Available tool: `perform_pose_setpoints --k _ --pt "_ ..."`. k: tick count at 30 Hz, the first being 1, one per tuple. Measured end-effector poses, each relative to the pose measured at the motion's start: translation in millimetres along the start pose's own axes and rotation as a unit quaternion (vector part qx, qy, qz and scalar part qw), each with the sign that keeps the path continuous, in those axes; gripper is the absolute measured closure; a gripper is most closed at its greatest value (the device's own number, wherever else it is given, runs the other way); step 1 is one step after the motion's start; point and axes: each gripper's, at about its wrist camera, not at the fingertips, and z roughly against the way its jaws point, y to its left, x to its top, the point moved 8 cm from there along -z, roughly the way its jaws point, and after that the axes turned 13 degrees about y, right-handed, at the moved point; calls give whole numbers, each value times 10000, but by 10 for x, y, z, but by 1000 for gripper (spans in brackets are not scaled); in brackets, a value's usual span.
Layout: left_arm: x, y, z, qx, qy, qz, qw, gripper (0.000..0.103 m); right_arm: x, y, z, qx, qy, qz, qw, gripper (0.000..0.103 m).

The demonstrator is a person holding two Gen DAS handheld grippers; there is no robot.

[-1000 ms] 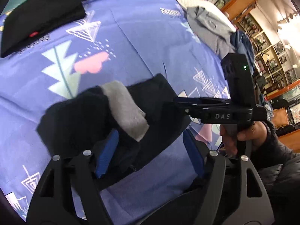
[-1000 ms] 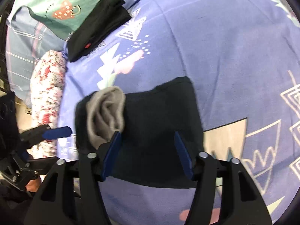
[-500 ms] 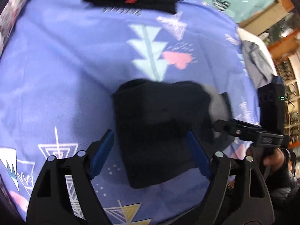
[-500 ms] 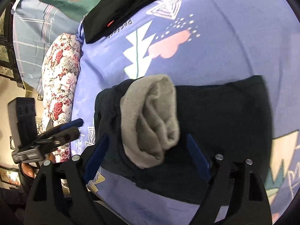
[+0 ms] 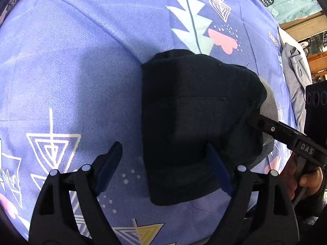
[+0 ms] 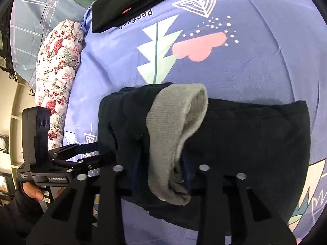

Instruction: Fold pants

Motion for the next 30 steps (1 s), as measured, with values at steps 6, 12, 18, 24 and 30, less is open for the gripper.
perform_pose_setpoints --k 6,12,18,24,30 --pt "51 101 283 -58 -252 242 9994 16 -60 455 457 550 -410 468 9965 84" --pt "120 114 647 -172 -678 89 9975 12 -224 603 1174 786 -877 806 9898 85" --pt "105 114 583 -198 -543 160 9982 12 -397 -263 1122 266 -712 30 9971 85" --pt "77 -102 391 -72 -312 -213 9993 12 -467 -854 786 186 -516 -579 9968 85" --pt "151 -313 329 26 -230 -487 9985 12 -447 -906 706 -26 -557 -439 9975 85"
